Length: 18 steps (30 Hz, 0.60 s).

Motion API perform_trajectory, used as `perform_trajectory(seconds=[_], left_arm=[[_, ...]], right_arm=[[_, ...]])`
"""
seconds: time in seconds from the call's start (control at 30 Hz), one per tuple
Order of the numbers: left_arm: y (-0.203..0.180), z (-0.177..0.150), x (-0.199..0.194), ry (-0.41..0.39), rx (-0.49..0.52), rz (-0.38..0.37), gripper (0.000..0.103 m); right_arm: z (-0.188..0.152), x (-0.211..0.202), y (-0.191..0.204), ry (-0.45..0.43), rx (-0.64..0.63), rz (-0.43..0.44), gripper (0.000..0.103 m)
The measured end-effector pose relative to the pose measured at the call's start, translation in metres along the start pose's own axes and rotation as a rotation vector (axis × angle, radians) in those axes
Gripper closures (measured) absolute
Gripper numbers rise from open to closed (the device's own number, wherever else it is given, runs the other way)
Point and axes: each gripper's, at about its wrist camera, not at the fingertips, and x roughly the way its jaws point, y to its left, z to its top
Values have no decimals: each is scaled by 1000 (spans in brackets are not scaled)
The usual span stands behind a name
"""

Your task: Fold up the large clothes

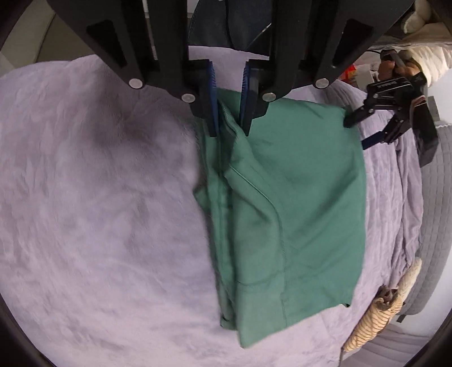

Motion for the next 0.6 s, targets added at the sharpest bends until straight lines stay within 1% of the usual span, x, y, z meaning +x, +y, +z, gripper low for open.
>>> perform_trajectory(seconds=[0.07, 0.17, 0.27, 0.37, 0.47, 0.6], left_arm=[[-3, -1, 1, 0, -2, 1, 15], [-6, 1, 7, -7, -6, 23, 13], [-11, -5, 10, -21, 6, 49, 12], [-11, -7, 14, -21, -11, 67, 6], [-9, -8, 10, -3, -30, 46, 6], [-7, -15, -9, -15, -19, 22, 6]], right_arm=[[-6, 15, -18, 11, 63, -2, 90], [-9, 31, -34, 16, 135, 28, 90], [-8, 39, -34, 14, 146, 7, 90], [-10, 40, -32, 11, 150, -18, 90], [-12, 39, -30, 6, 158, -28, 91], [-12, 38, -23, 0, 160, -60, 91]])
